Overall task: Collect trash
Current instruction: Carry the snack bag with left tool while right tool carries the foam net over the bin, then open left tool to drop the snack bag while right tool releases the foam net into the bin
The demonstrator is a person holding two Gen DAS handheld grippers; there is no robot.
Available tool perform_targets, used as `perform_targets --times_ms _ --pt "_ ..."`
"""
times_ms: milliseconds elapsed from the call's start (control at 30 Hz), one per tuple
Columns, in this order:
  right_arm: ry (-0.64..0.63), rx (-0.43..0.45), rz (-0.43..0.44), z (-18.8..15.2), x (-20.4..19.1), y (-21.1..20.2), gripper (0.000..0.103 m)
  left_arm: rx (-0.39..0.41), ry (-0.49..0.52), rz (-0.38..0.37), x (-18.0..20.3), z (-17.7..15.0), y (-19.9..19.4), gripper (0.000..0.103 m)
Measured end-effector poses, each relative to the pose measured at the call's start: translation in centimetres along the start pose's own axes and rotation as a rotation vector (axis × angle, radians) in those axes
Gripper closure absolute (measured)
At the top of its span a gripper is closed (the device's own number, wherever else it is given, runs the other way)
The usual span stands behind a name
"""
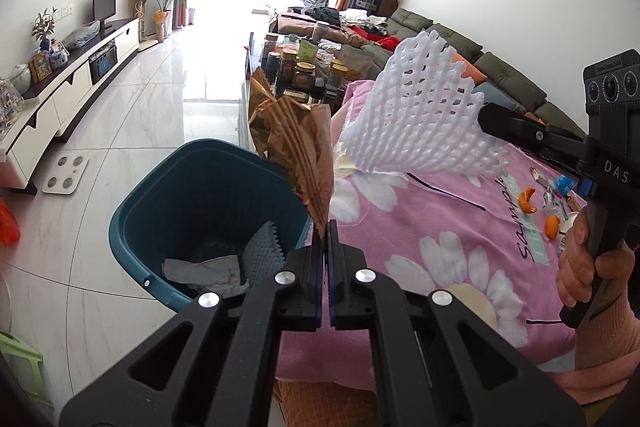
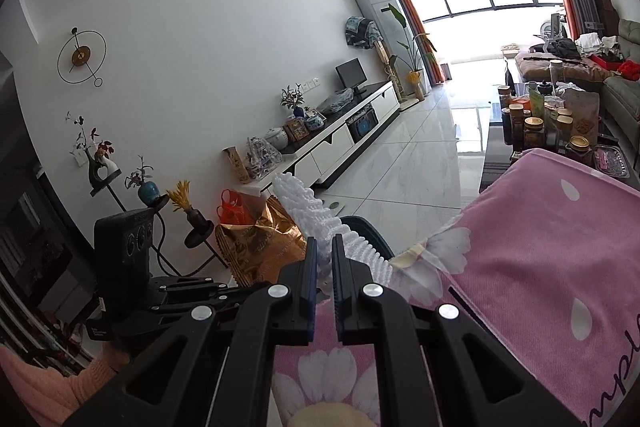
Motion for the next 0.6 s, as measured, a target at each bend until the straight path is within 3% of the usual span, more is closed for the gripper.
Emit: perform_targets --times_ms 600 --pt "0.039 -0.144 0.032 -1.2 -0.6 9.5 0.097 -0.088 -0.112 0.079 -6.2 -1.7 4.2 0.1"
Point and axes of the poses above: each gripper's, at about its wrist camera, not at the fingertips, and y roughly the way its jaws point, x to its right, z to its top, the point moved 10 cm from there along y, roughly the way its jaws point, and after that the axes turned 1 degree about -z, right-handed, at the moved point
